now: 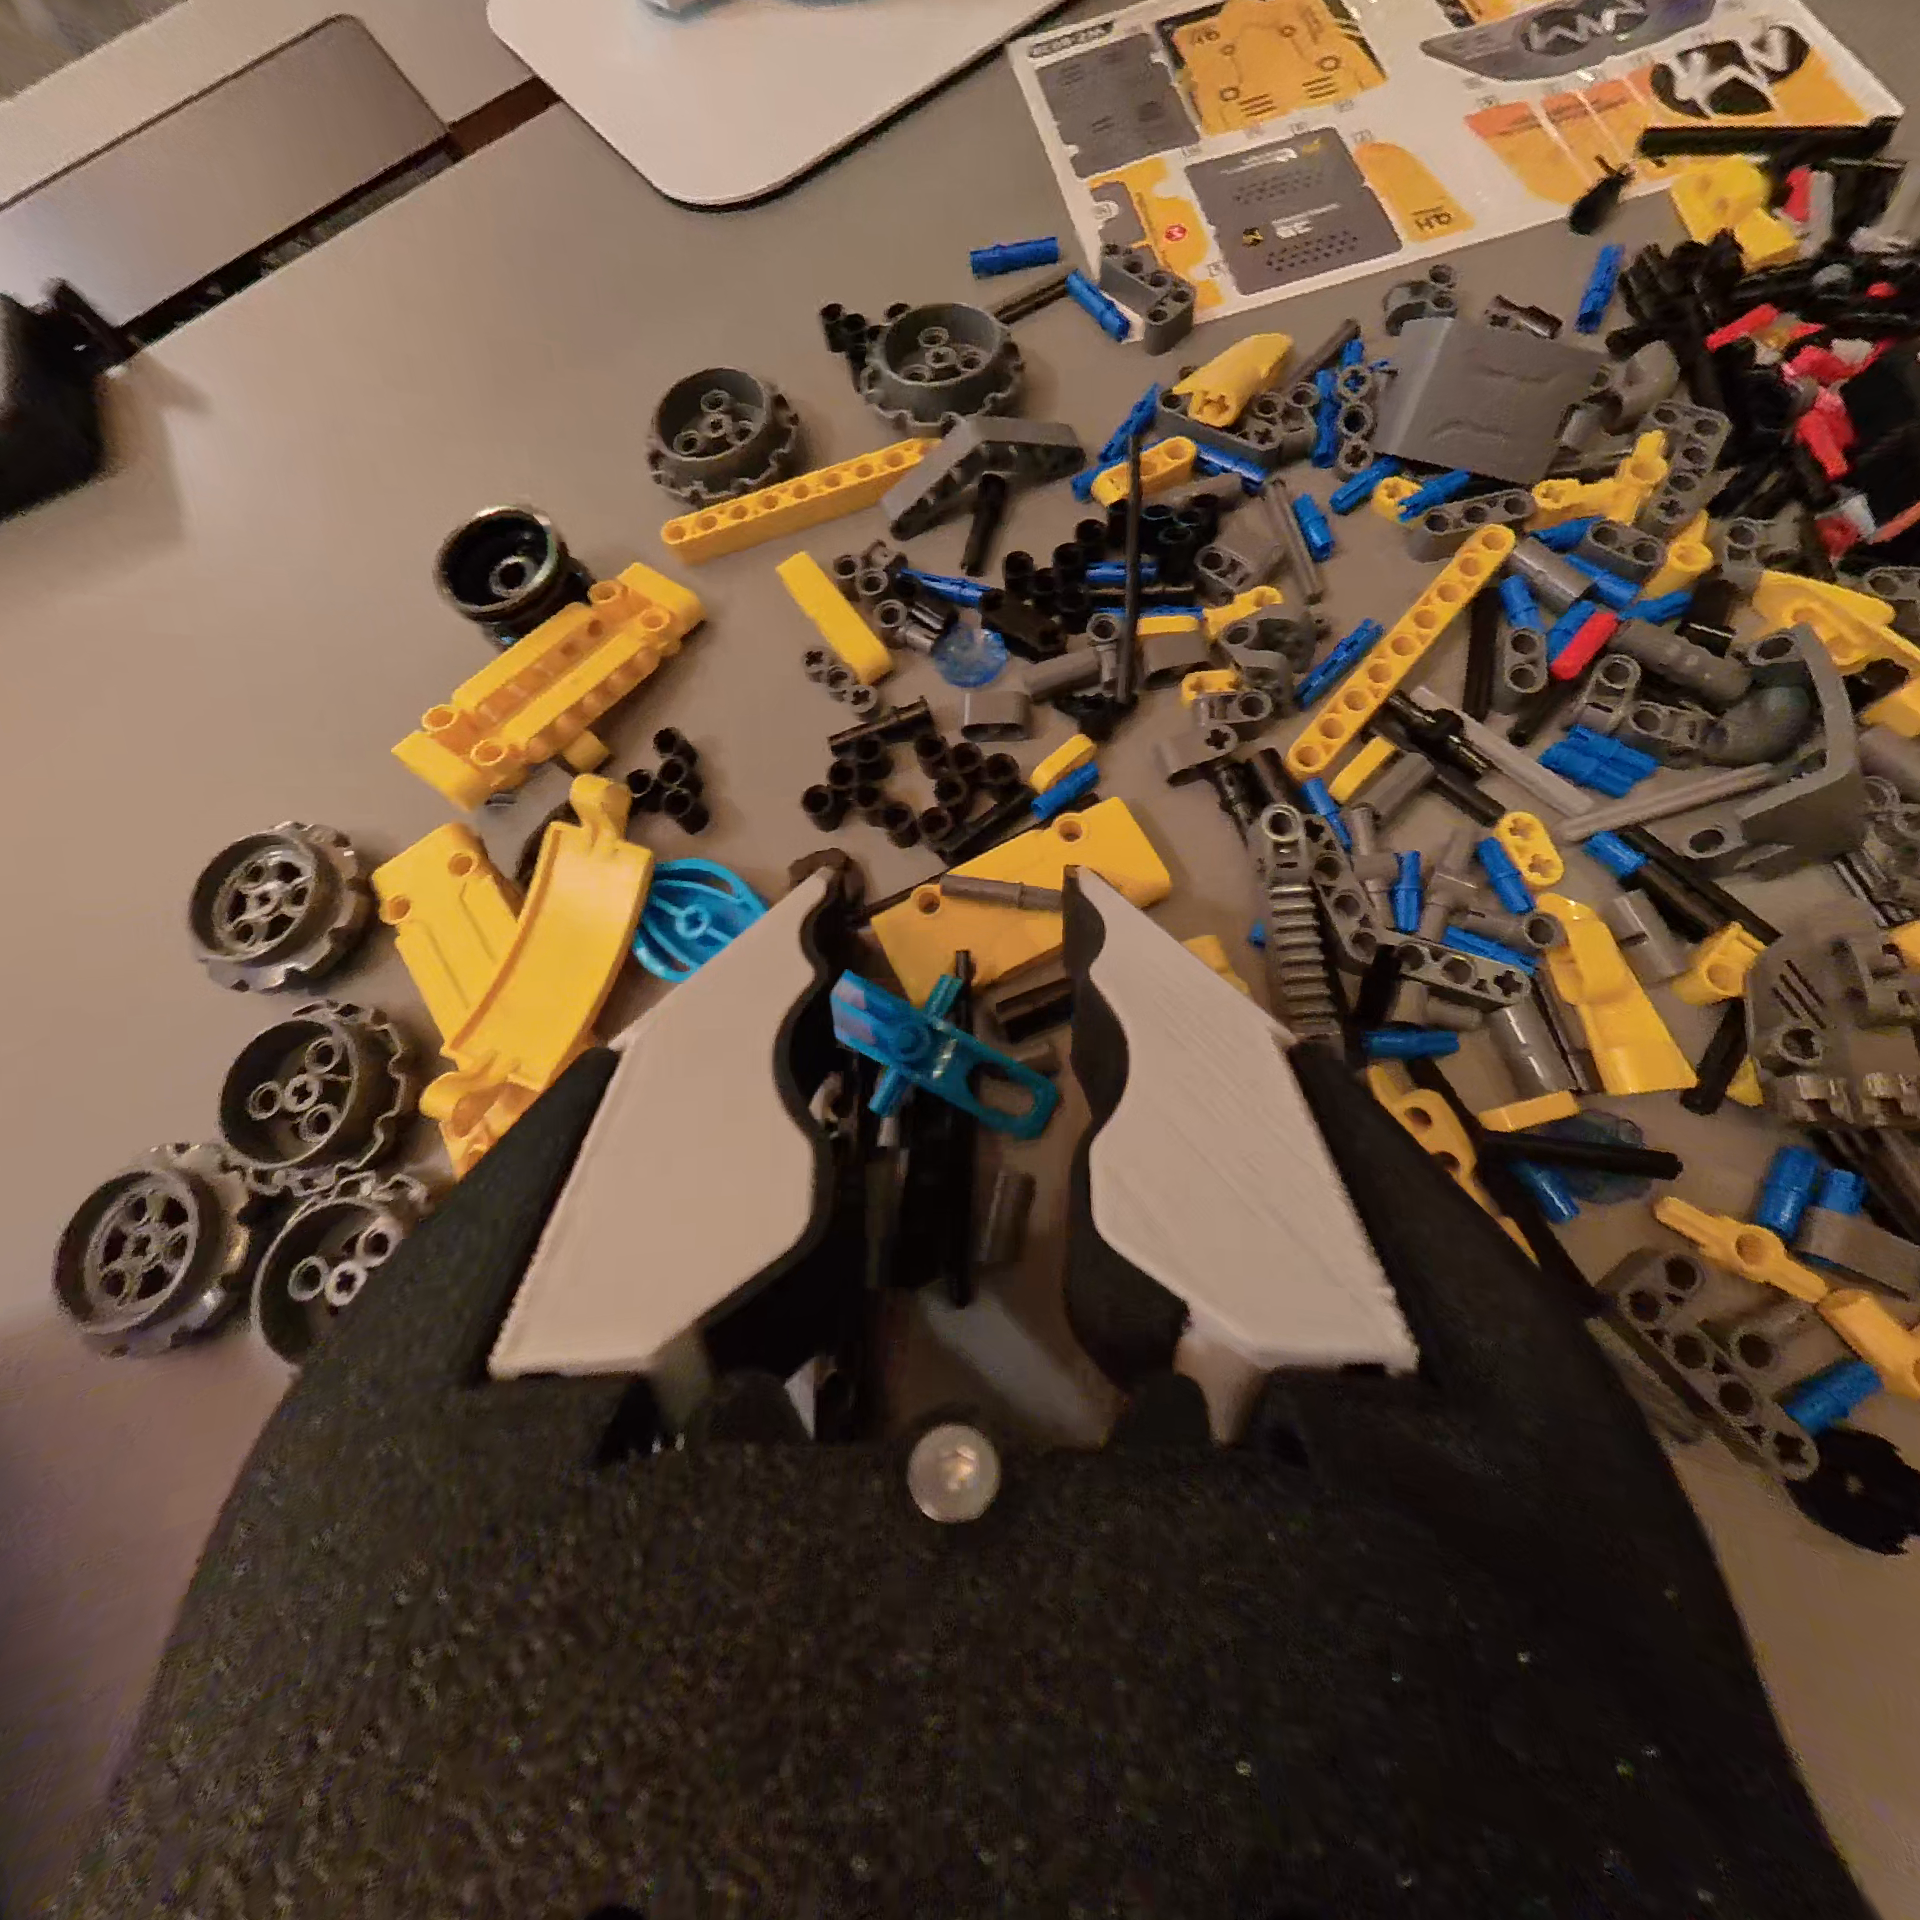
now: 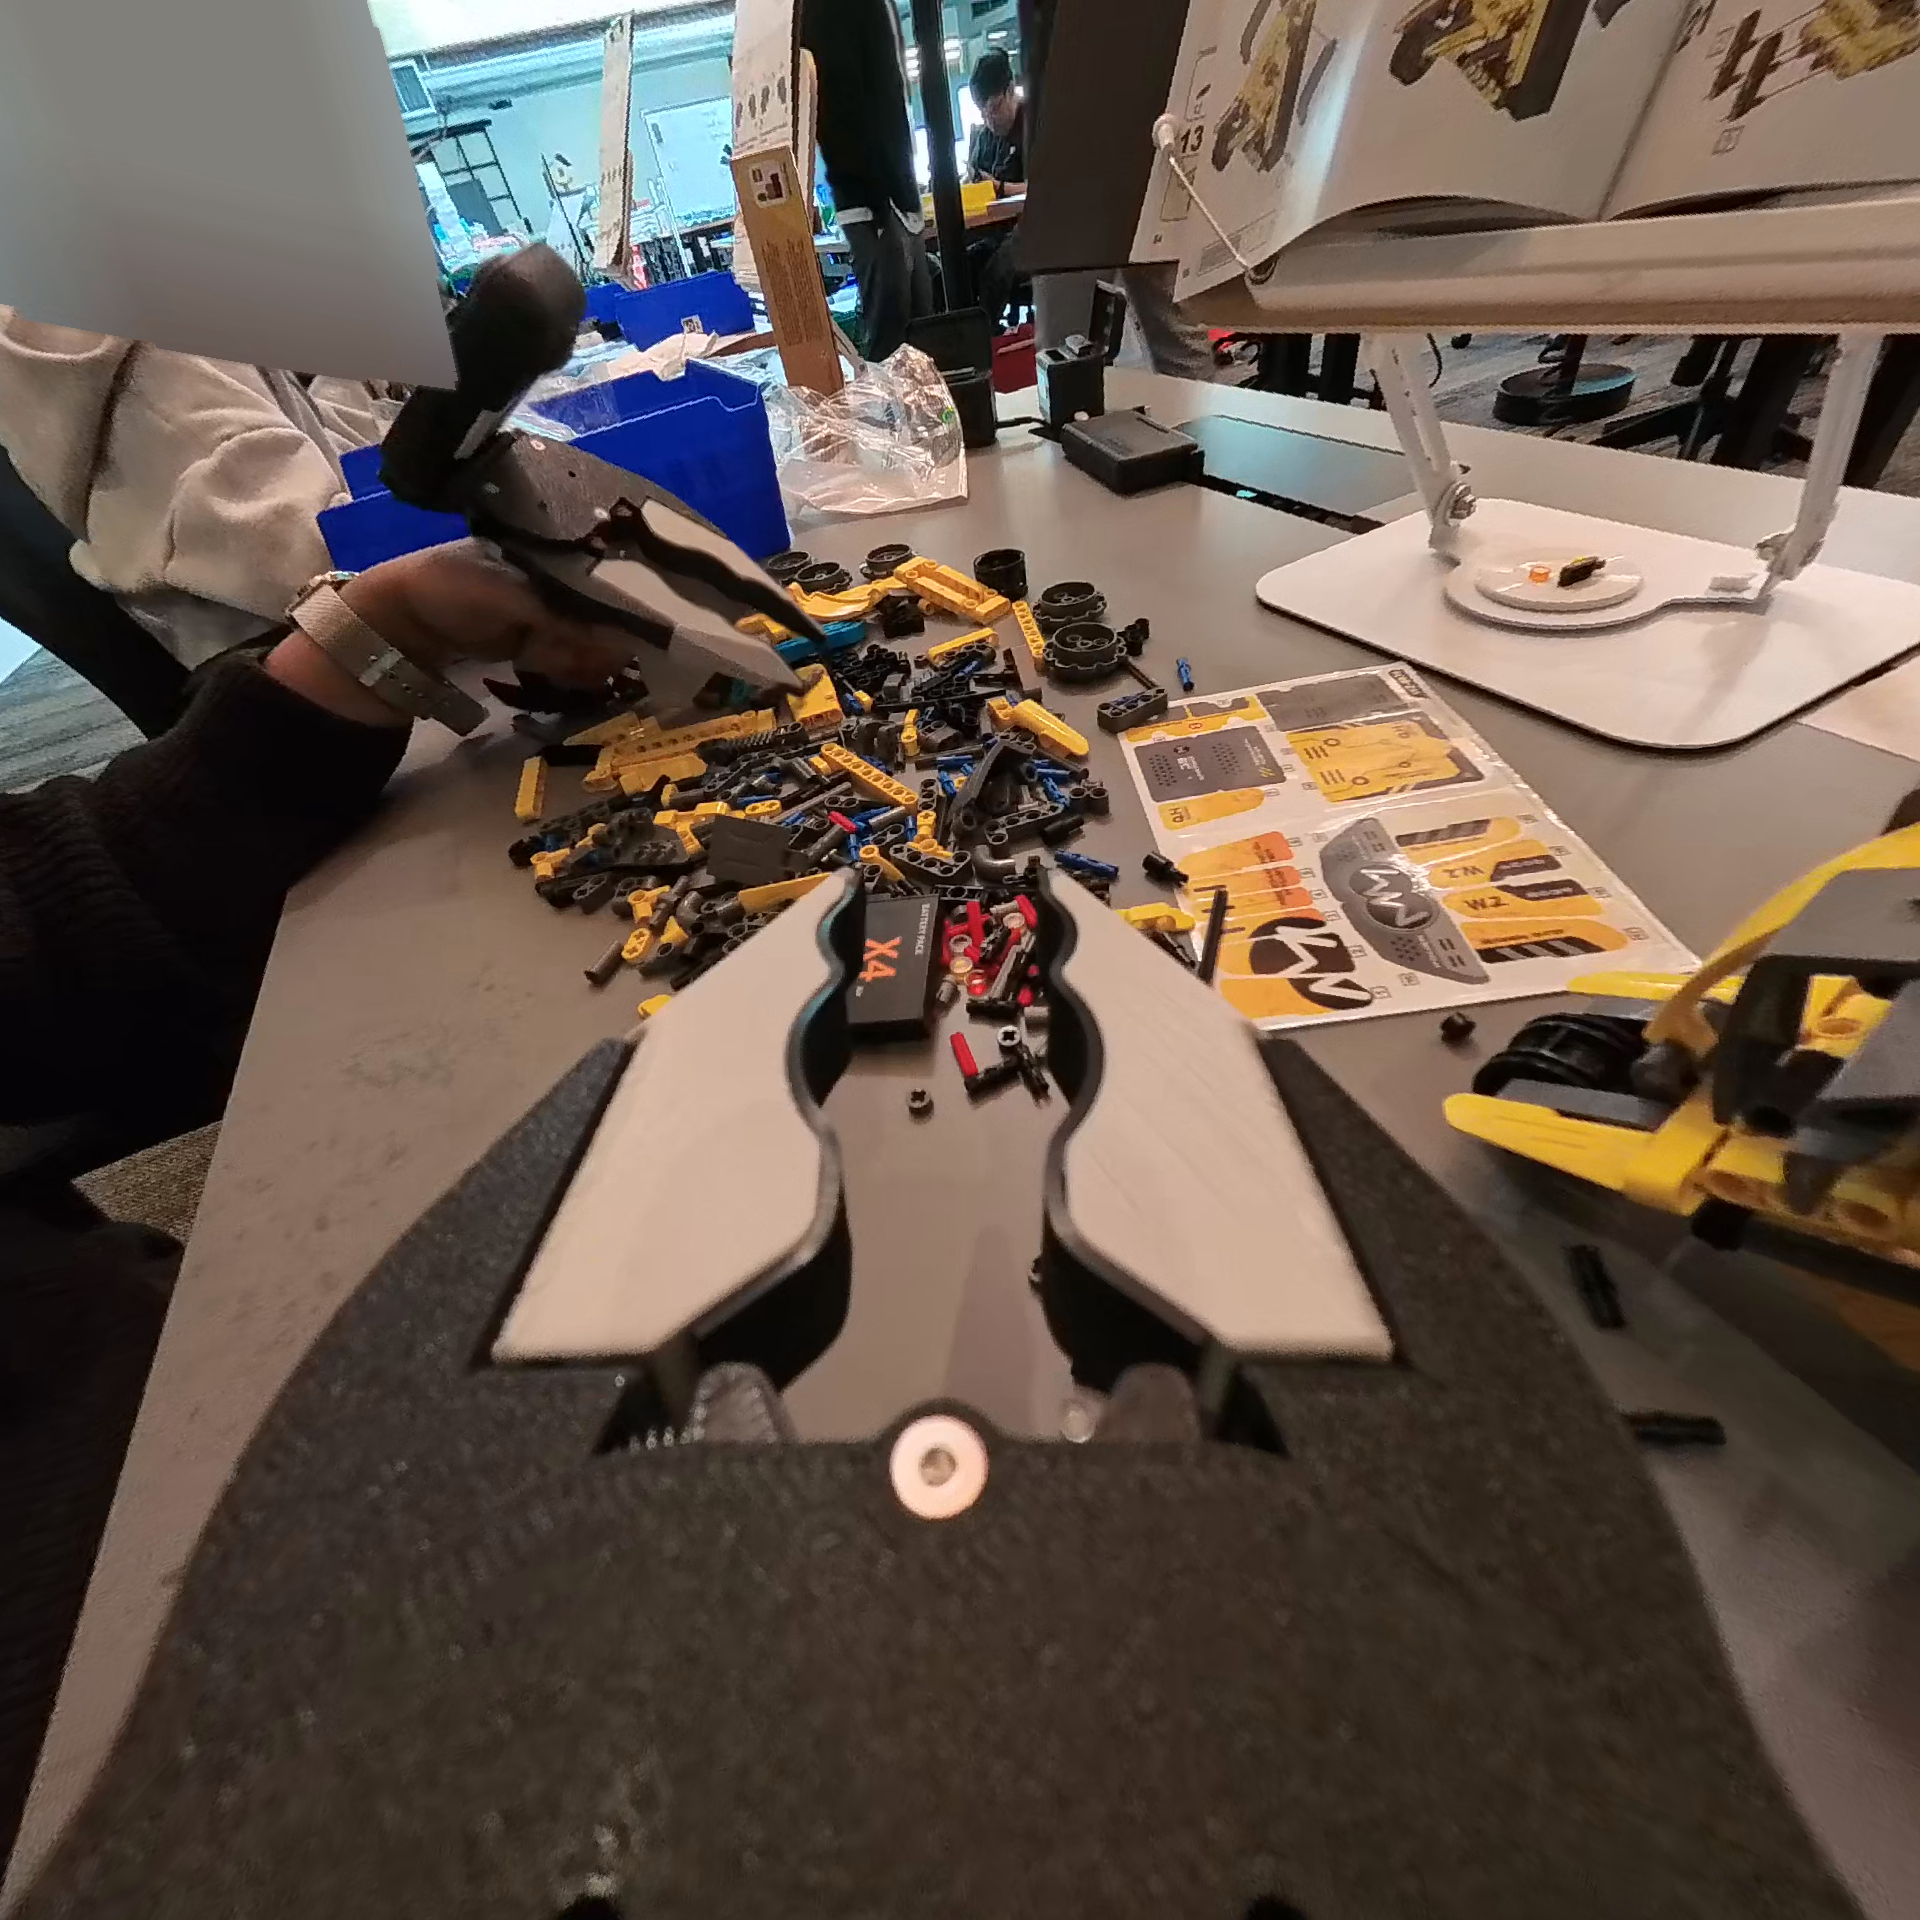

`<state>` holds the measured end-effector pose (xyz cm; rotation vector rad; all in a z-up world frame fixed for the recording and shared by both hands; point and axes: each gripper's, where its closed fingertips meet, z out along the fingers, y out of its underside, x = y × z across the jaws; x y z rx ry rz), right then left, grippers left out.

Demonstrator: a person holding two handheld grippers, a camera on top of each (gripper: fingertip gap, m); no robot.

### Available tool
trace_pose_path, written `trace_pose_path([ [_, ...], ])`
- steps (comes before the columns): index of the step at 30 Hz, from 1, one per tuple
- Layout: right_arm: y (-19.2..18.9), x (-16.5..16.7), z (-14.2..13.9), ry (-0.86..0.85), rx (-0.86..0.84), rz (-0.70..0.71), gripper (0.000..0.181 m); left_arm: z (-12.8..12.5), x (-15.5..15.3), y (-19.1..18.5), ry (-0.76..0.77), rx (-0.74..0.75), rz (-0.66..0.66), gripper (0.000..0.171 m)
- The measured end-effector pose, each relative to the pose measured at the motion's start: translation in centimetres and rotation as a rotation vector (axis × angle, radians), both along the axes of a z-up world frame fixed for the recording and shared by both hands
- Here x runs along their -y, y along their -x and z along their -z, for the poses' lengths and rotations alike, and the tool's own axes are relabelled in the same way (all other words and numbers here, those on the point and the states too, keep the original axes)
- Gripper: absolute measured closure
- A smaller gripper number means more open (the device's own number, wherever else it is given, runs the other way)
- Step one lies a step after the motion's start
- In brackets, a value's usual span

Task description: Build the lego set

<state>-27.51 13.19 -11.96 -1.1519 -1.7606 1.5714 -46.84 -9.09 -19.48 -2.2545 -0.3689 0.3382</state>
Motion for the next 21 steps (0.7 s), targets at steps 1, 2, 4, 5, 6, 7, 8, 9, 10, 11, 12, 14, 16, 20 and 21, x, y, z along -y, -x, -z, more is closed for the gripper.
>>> trace_pose_path([
  [1,0.0,0.0,0.0,0.000,0.001,0.000,0.149,-0.1,0.2,0.4,-0.002,-0.007,-0.023,0.131],
  [2,0.1,0.0,0.1,-0.001,0.003,0.001,0.149,-0.2,0.4,0.8,-0.005,-0.009,-0.043,0.132],
  [4,0.2,-0.1,0.2,0.001,0.006,0.002,0.149,-0.3,0.8,1.1,-0.010,0.009,-0.069,0.133],
  [5,0.1,-0.1,0.2,0.001,0.008,0.002,0.149,-0.3,1.1,1.2,-0.005,0.019,-0.083,0.134],
  [6,0.1,-0.1,0.2,0.002,0.009,0.003,0.149,-0.2,1.3,1.2,0.007,0.032,-0.090,0.136],
  [7,0.1,-0.1,0.2,0.004,0.010,0.003,0.149,-0.2,1.5,1.4,0.018,0.029,-0.111,0.137],
  [8,0.1,-0.1,0.2,0.005,0.010,0.003,0.149,-0.3,1.8,1.9,0.027,0.010,-0.144,0.139],
  [9,0.1,-0.1,0.2,0.005,0.010,0.003,0.149,-0.3,2.1,2.8,0.032,-0.013,-0.177,0.141],
  [10,0.1,-0.2,0.2,0.005,0.011,0.003,0.149,-0.4,2.4,3.2,0.038,-0.026,-0.198,0.143],
  [11,0.1,-0.1,0.2,0.004,0.012,0.002,0.149,-0.5,2.3,3.0,0.033,-0.023,-0.190,0.143],
  [12,0.1,-0.1,0.2,0.003,0.012,0.002,0.149,-0.7,1.9,2.6,0.012,-0.012,-0.164,0.143],
  [14,0.1,-0.1,0.3,0.000,0.013,0.003,0.149,-1.4,0.9,1.5,-0.036,0.014,-0.102,0.143],
  [16,0.1,-0.1,0.3,-0.003,0.014,0.003,0.149,-1.8,0.2,0.3,-0.057,0.043,-0.054,0.143],
  [20,0.2,-0.1,0.6,-0.004,0.025,0.000,0.149,-0.5,-0.3,-1.0,0.011,0.072,0.006,0.143],
  [21,0.2,-0.1,0.7,-0.005,0.028,0.000,0.149,-0.2,-0.1,-0.8,0.036,0.065,-0.003,0.143],
])
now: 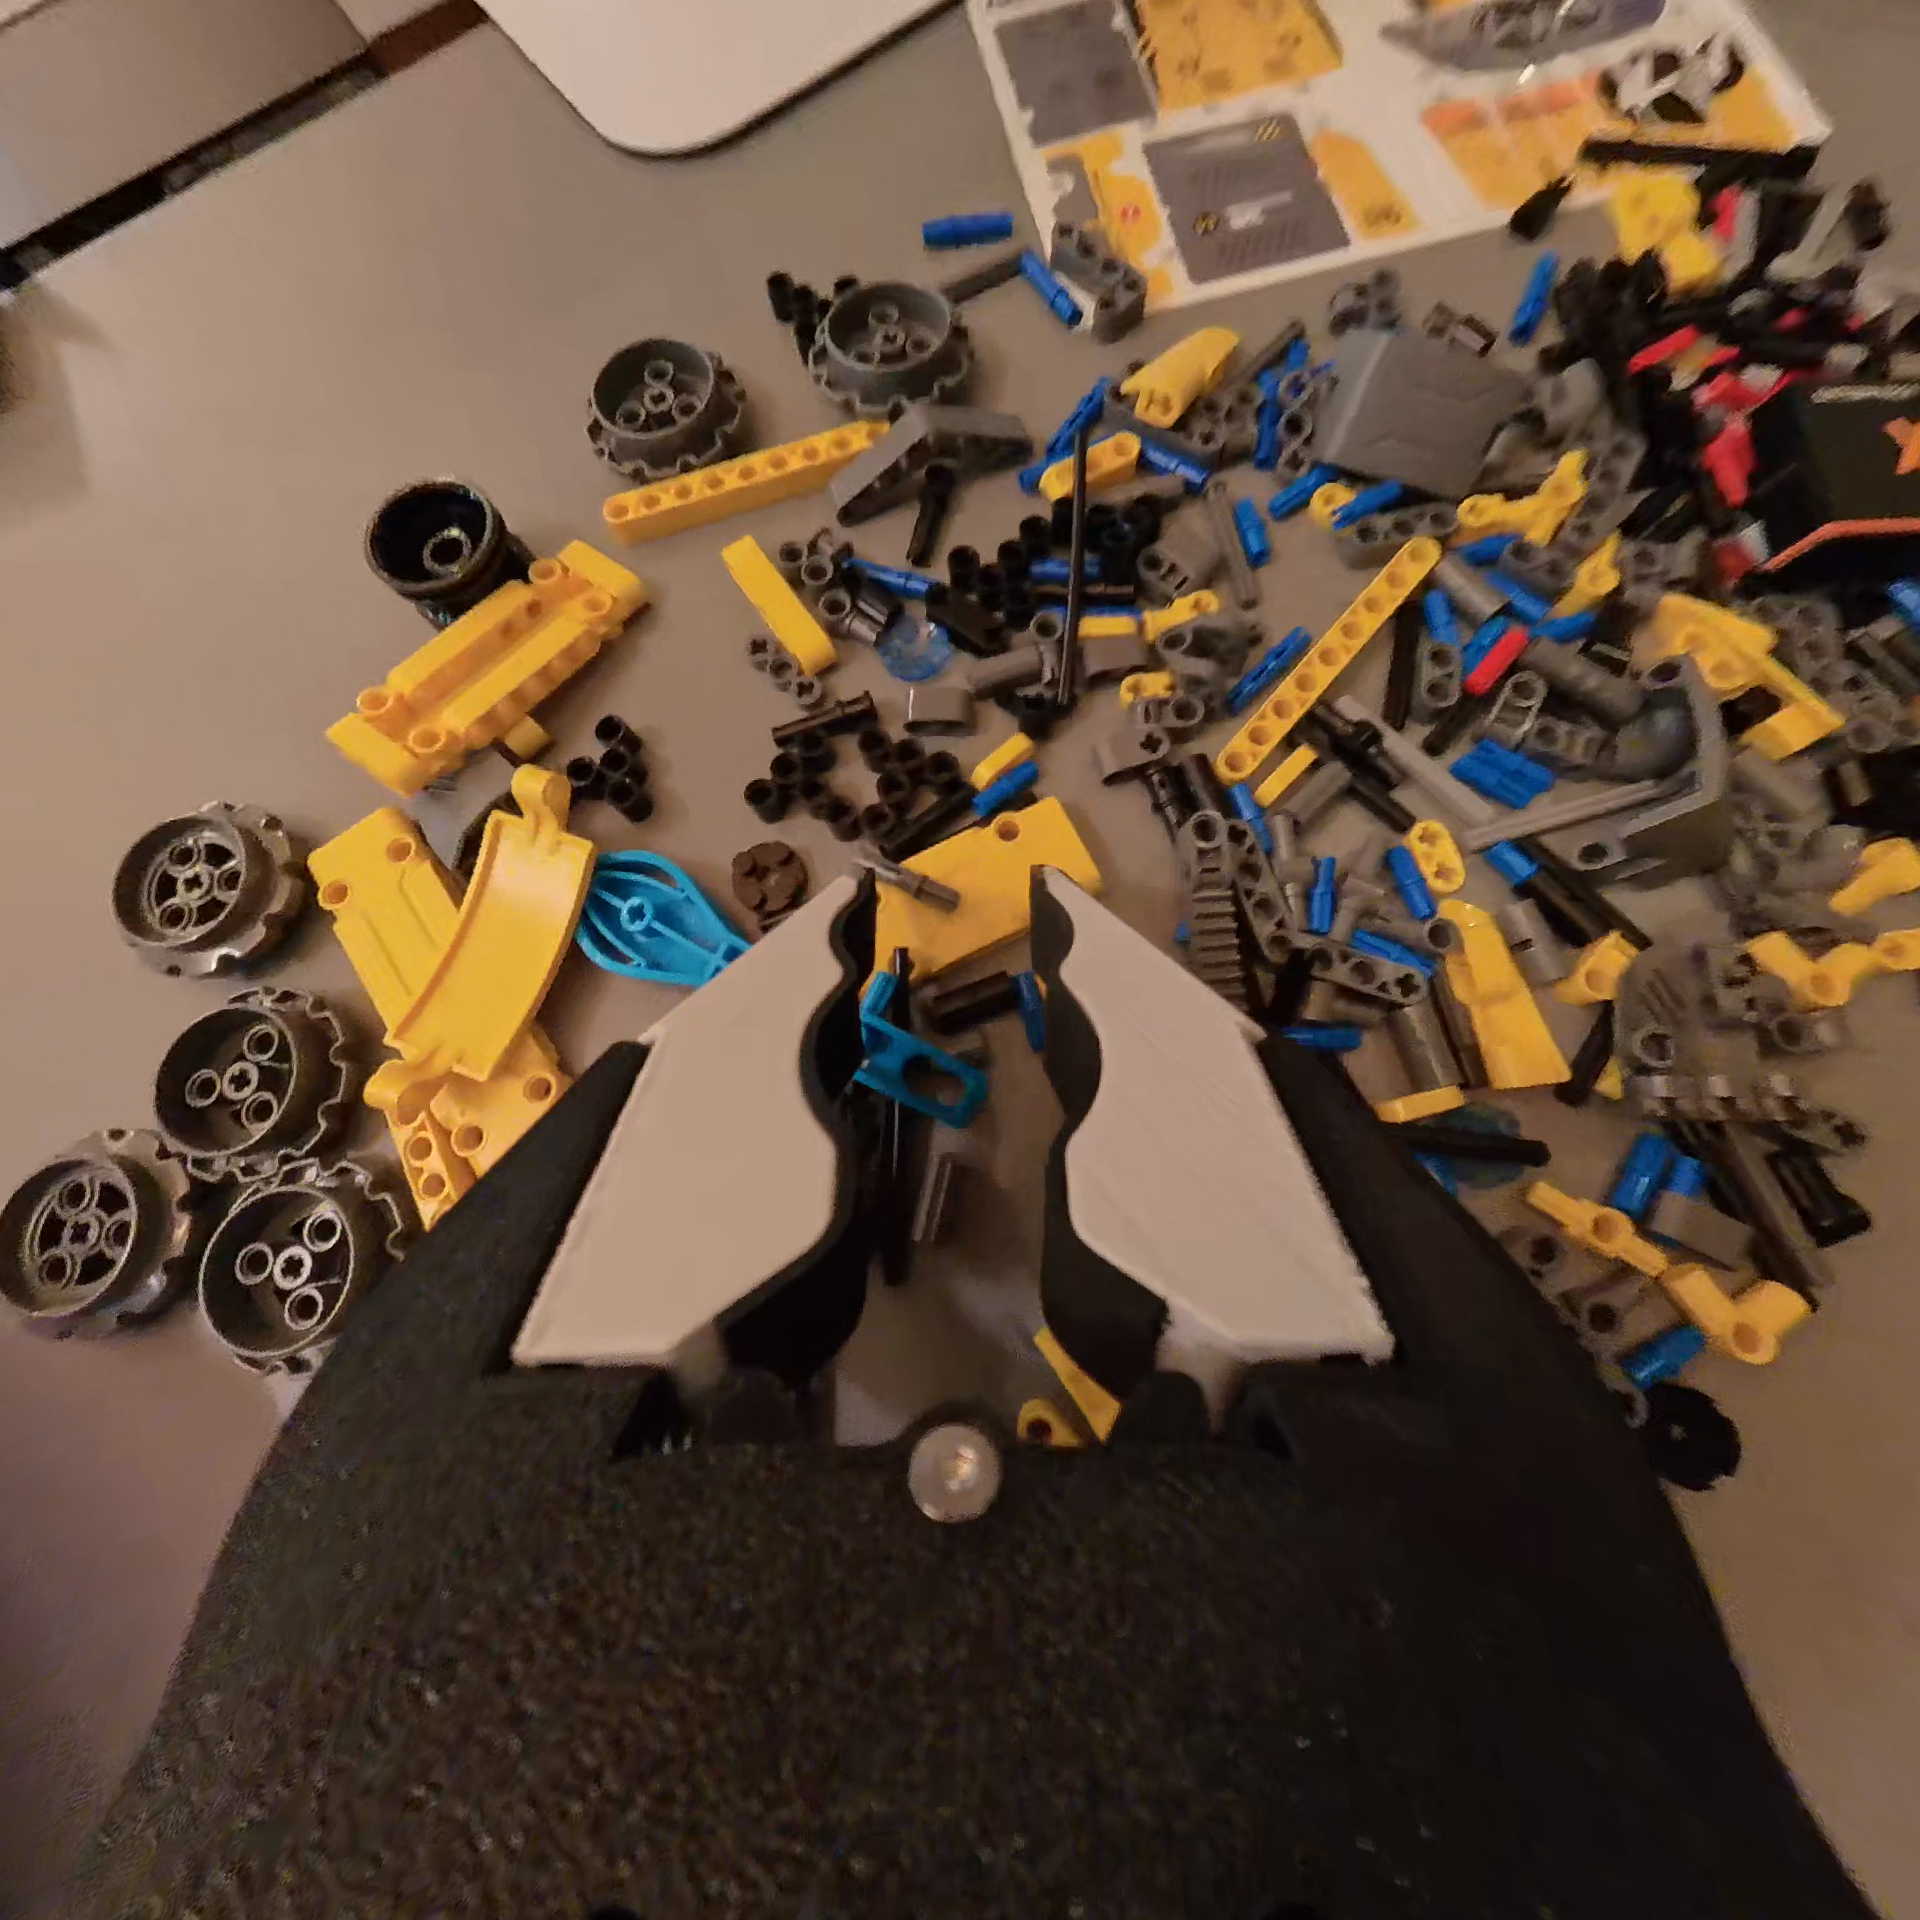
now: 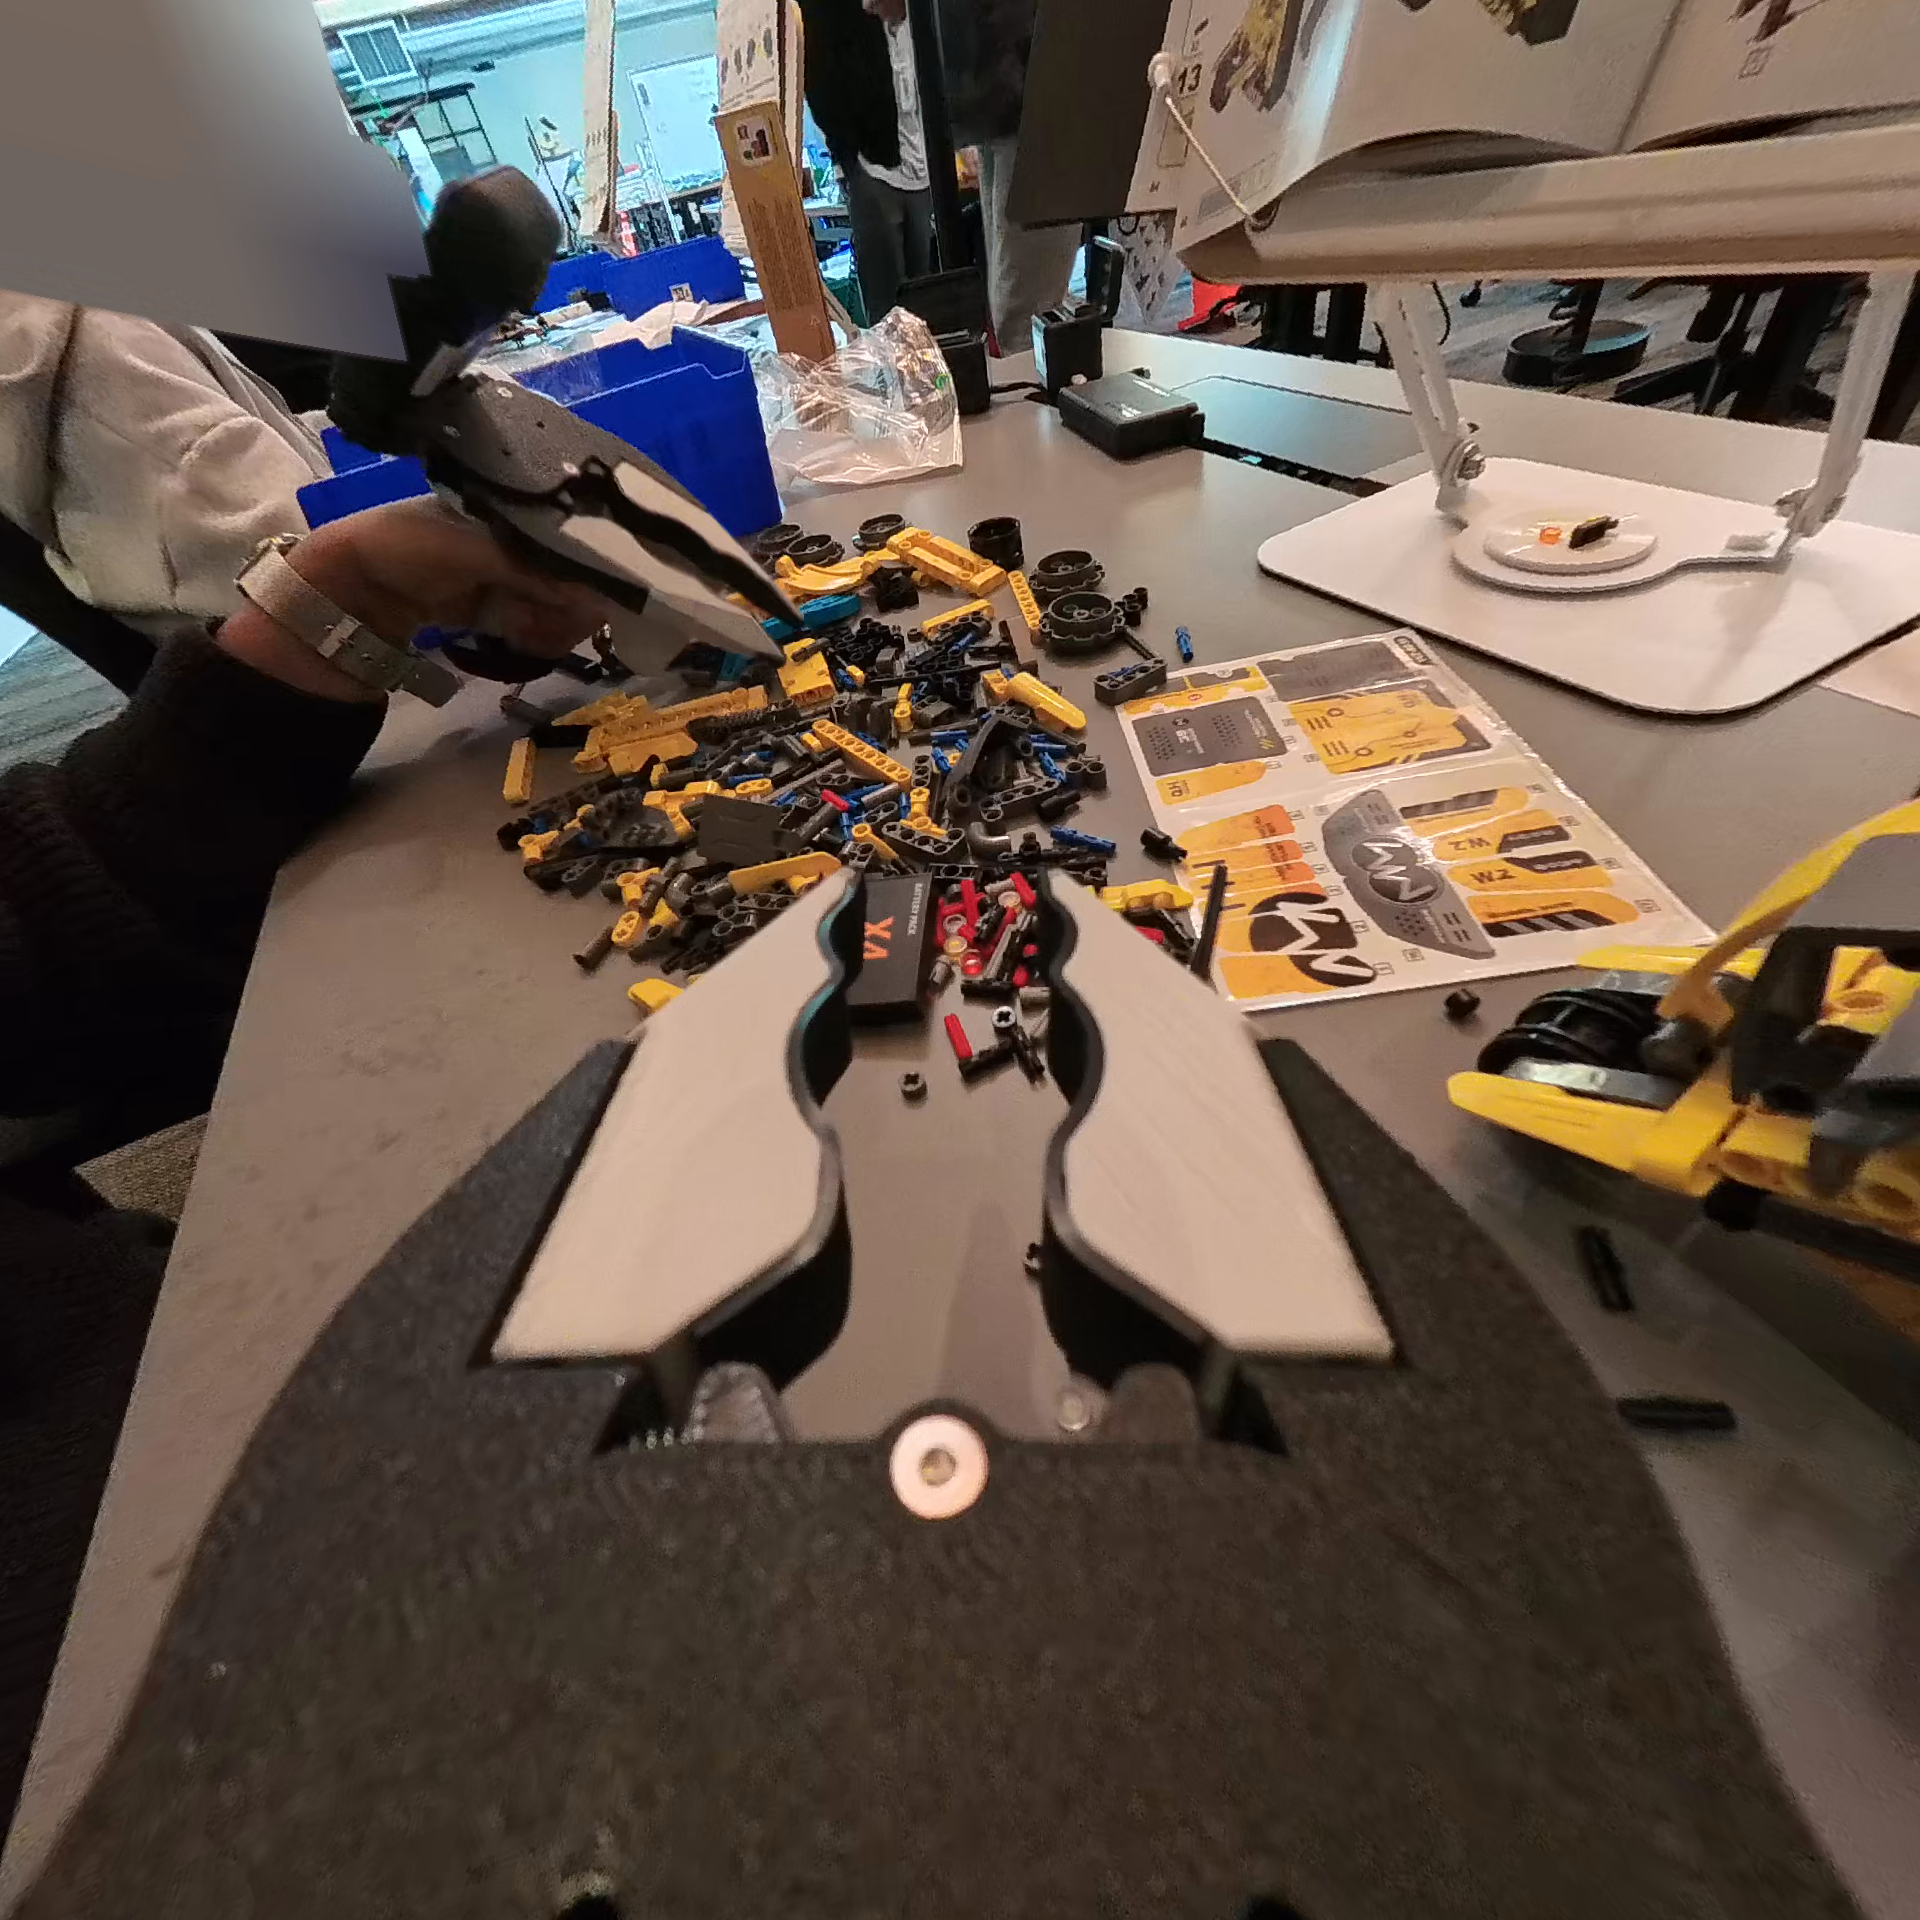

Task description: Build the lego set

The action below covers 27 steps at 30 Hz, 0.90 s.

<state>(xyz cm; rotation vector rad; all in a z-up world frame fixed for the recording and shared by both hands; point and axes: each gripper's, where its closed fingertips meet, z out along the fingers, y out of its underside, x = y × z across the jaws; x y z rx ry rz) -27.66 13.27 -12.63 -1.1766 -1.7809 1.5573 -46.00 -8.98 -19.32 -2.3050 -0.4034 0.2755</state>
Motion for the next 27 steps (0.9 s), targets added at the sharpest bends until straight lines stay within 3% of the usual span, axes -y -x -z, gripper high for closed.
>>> trace_pose_path([
  [15,0.0,0.3,0.4,0.001,0.020,-0.009,0.149,0.5,-1.3,-1.2,0.030,0.015,0.029,0.148],
  [20,0.1,0.1,0.4,0.006,0.020,-0.004,0.149,-0.3,-0.5,0.2,0.000,0.010,-0.070,0.147],
  [23,0.1,0.0,0.4,0.008,0.021,-0.002,0.149,0.2,0.3,0.9,0.008,0.114,-0.195,0.147],
  [27,0.1,0.1,0.5,0.009,0.022,-0.006,0.149,0.2,0.3,1.1,-0.002,0.158,-0.237,0.147],
])
